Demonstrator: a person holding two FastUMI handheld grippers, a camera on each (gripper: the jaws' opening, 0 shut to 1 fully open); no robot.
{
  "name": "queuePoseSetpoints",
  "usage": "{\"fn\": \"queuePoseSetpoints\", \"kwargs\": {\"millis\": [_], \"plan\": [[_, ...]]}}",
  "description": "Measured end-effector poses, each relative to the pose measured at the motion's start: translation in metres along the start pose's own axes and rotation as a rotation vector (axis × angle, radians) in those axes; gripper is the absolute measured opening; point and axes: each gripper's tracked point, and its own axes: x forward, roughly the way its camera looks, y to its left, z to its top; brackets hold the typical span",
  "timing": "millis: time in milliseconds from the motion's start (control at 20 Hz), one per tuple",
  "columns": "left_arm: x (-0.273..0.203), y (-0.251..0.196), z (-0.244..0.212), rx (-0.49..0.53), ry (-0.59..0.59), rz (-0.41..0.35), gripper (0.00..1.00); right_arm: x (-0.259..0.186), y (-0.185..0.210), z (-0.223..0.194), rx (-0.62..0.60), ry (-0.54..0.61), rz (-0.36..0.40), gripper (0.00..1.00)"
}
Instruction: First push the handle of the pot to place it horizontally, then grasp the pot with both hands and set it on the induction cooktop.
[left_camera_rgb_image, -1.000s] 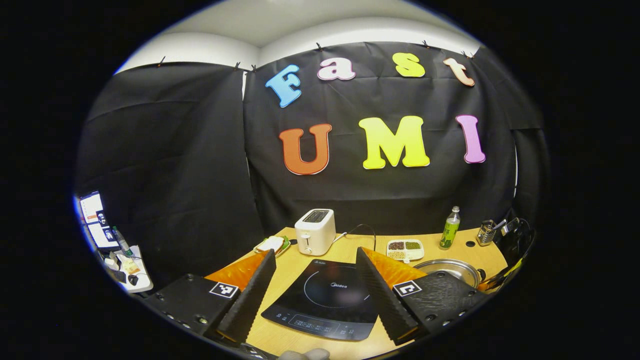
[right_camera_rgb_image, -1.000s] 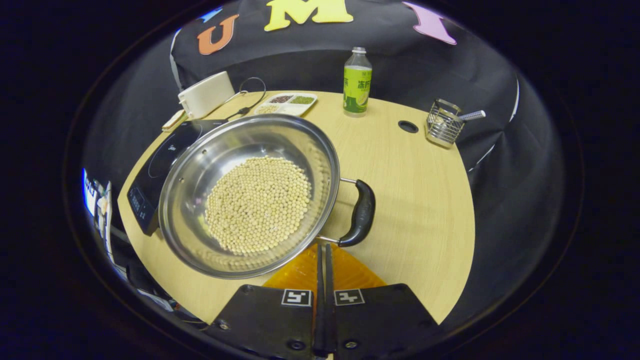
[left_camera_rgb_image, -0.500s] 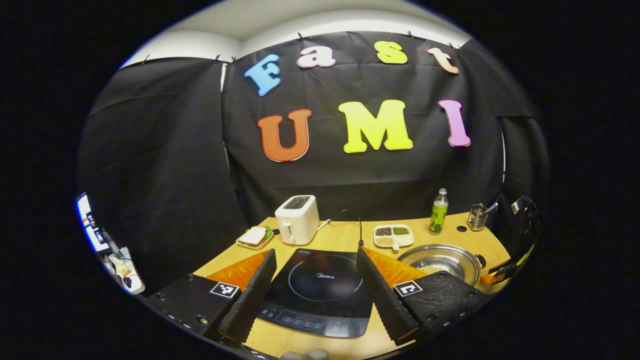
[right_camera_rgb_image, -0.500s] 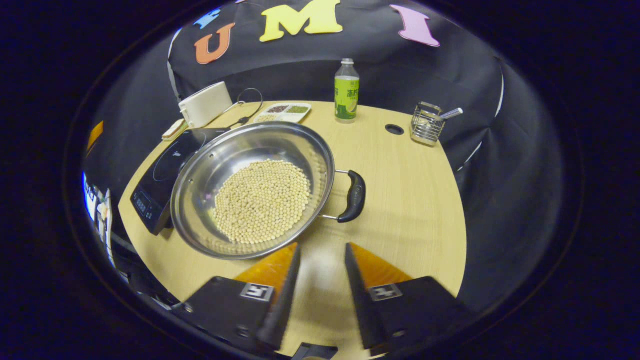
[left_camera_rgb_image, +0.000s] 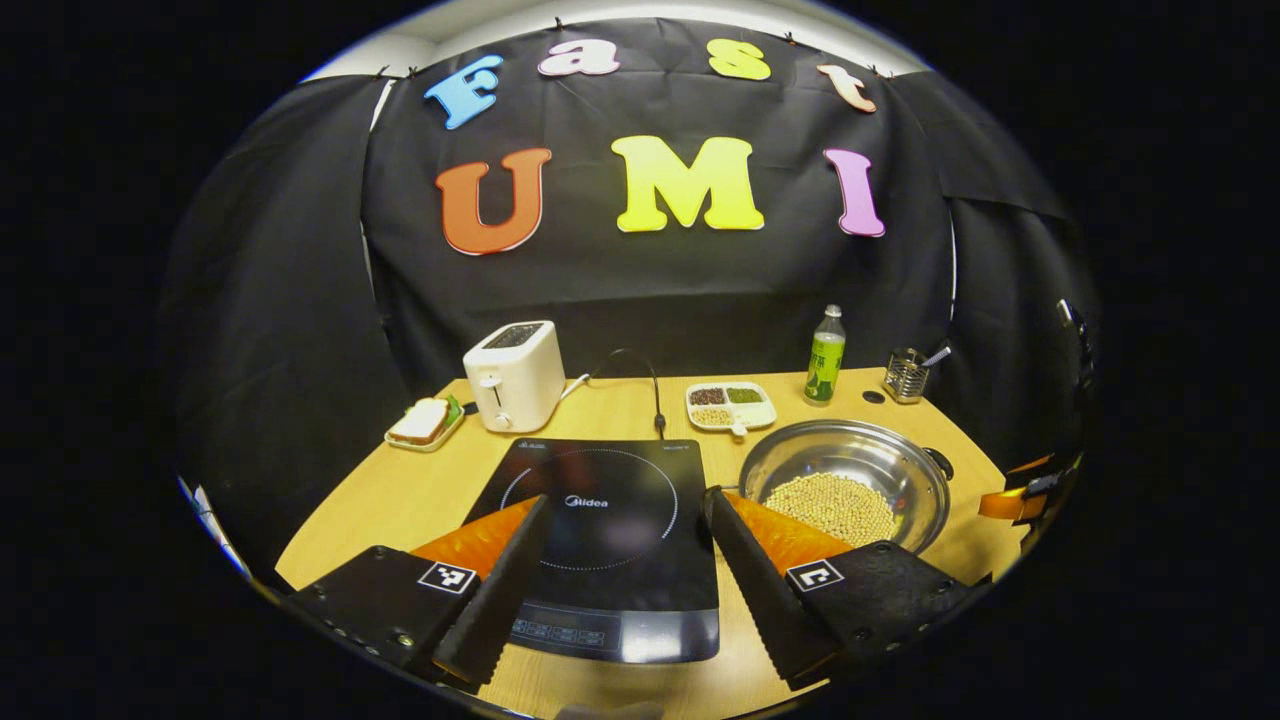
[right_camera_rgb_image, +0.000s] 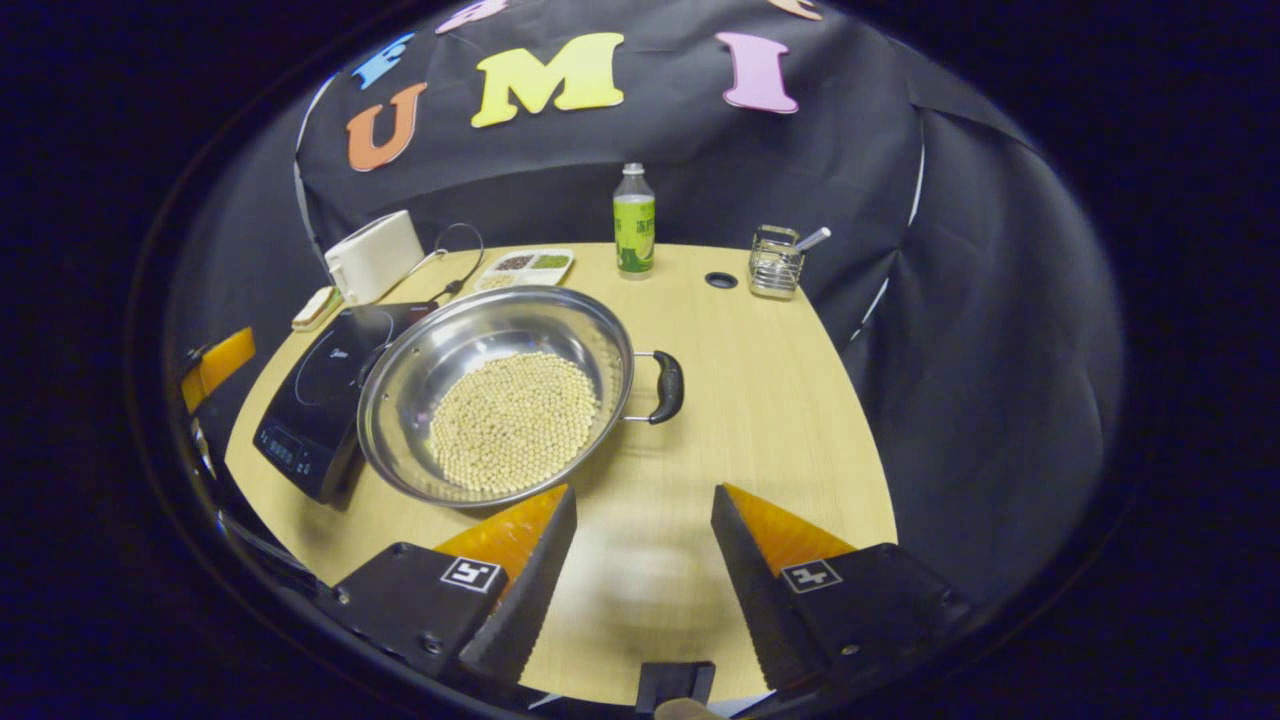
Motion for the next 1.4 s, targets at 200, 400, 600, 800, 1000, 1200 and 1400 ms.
{"fn": "queuePoseSetpoints", "kwargs": {"millis": [200, 400, 600, 800, 1000, 1200, 1400], "plan": [[0.032, -0.027, -0.022, -0.008, 0.069, -0.039, 0.96, 0.014, 0.001, 0.013, -0.018, 0.005, 0.005, 0.92], [0.064, -0.053, -0.045, -0.011, 0.150, -0.051, 0.97, 0.040, -0.001, 0.031, -0.034, 0.024, 0.030, 0.92], [0.093, -0.070, -0.061, 0.010, 0.212, -0.038, 0.97, 0.069, -0.008, 0.046, -0.050, 0.055, 0.048, 0.92], [0.115, -0.076, -0.075, 0.029, 0.253, -0.015, 0.97, 0.099, -0.006, 0.046, -0.059, 0.105, 0.095, 0.92], [0.125, -0.077, -0.076, 0.052, 0.267, 0.016, 0.97, 0.118, 0.000, 0.048, -0.073, 0.127, 0.131, 0.92], [0.129, -0.082, -0.076, 0.077, 0.288, 0.039, 1.00, 0.126, 0.004, 0.044, -0.095, 0.159, 0.140, 0.84], [0.133, -0.090, -0.077, 0.119, 0.301, 0.042, 0.96, 0.127, 0.003, 0.043, -0.082, 0.199, 0.165, 0.81]]}}
